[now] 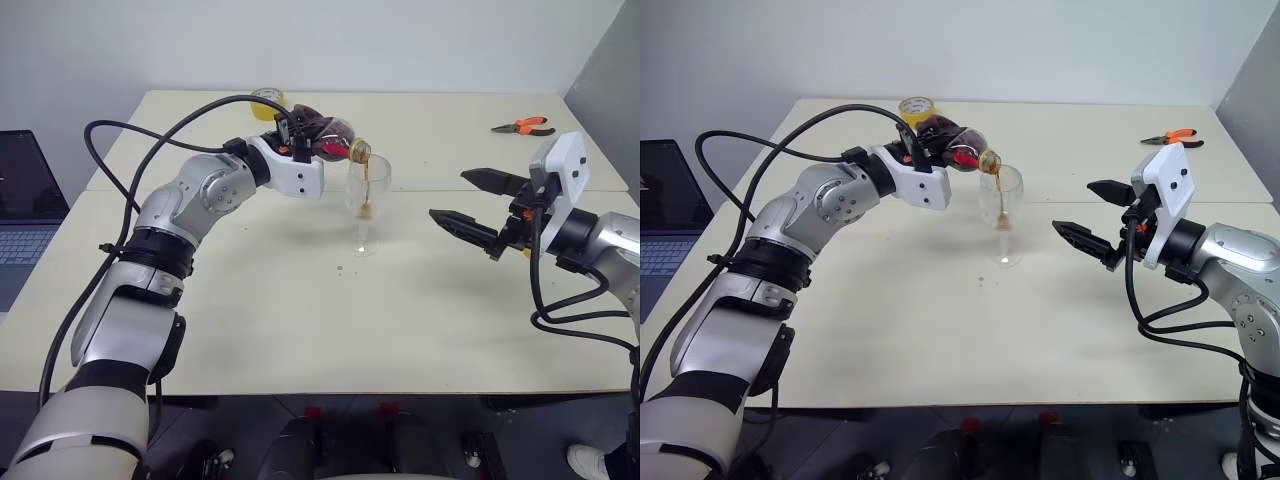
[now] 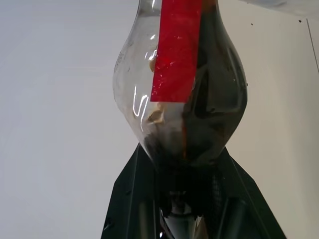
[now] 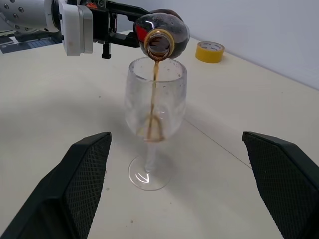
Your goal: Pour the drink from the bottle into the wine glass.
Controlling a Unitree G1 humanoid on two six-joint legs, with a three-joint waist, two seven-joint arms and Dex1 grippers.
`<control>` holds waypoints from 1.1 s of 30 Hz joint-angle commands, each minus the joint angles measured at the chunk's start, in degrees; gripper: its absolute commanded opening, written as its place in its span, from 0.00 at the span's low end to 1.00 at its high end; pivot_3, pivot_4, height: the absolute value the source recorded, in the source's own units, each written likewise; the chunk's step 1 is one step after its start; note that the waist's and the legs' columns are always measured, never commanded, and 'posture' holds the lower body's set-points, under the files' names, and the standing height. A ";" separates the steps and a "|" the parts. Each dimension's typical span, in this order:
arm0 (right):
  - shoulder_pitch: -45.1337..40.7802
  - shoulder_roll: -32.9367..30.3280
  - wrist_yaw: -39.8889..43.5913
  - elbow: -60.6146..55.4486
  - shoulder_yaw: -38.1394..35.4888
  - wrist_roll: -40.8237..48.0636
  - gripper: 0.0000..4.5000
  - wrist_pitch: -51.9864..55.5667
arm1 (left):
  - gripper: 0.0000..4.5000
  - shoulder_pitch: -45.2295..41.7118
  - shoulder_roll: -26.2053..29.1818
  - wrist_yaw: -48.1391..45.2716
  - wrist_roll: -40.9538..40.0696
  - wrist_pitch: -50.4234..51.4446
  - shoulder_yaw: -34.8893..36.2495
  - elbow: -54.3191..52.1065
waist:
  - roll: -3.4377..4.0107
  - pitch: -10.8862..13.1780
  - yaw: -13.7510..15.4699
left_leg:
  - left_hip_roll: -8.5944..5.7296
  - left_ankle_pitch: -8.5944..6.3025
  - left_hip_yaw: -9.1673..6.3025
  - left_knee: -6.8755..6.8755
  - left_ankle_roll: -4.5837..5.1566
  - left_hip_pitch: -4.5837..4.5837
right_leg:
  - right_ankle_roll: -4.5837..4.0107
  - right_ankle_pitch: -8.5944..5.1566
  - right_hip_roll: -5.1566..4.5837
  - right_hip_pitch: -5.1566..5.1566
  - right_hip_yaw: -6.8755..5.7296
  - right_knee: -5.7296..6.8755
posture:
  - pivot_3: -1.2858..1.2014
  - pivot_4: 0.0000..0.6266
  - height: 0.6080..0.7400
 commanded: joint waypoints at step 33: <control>0.50 0.81 -0.65 -2.02 -1.36 0.56 1.00 -0.52 | 0.15 -8.53 3.44 6.02 3.65 -7.48 -0.33 3.62 | 0.00 0.00 -0.06 | -0.01 0.00 0.00 0.02 0.00 -0.02 | 0.00 0.00 0.00 -0.02 -0.02 0.04 | 0.52 0.24 1.00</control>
